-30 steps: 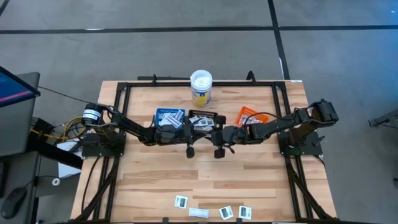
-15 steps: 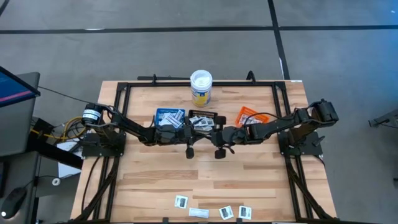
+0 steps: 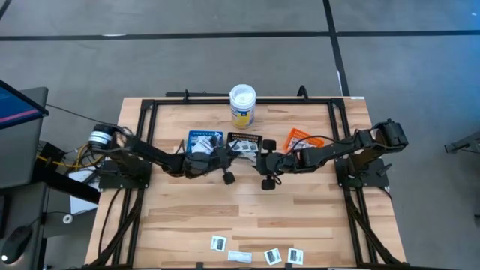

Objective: Pick & Place First Aid Supplies
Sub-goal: Put the blue bandage into the blue bin

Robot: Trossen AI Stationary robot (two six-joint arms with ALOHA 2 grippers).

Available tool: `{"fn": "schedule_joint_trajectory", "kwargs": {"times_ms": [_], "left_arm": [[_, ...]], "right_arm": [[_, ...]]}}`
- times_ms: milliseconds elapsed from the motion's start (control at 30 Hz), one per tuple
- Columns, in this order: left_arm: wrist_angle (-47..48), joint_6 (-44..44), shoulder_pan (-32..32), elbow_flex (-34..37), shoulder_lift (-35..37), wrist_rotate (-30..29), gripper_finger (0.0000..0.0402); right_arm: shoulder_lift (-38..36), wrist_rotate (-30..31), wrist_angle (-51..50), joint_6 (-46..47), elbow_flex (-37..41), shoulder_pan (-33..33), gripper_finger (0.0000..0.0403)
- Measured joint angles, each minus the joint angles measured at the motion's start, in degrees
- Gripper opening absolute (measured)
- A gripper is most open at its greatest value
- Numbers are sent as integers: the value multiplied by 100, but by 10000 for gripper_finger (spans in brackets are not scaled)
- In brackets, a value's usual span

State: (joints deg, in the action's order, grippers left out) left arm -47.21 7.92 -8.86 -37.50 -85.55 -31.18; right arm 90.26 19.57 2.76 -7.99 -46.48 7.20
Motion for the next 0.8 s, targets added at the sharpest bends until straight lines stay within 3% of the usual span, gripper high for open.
{"fn": "schedule_joint_trajectory", "kwargs": {"times_ms": [133, 233, 333, 600, 800], "left_arm": [[1667, -118, -400, 0, 812, -1782, 7], [3031, -998, -742, 0, 1340, -3010, 5], [4143, -1892, -1012, 37, 1740, -3728, 6], [4378, -2888, -1069, 998, 2416, -3940, 10], [4376, -3712, -623, 1559, 2666, -3403, 27]], "right_arm": [[0, -4, -40, 9, 0, 1, 73], [0, -4, -39, 11, 0, 2, 73], [0, -4, -30, 11, 0, 2, 73], [0, -4, -17, 11, 0, 2, 73], [0, -4, 14, 11, 0, 2, 73]]}}
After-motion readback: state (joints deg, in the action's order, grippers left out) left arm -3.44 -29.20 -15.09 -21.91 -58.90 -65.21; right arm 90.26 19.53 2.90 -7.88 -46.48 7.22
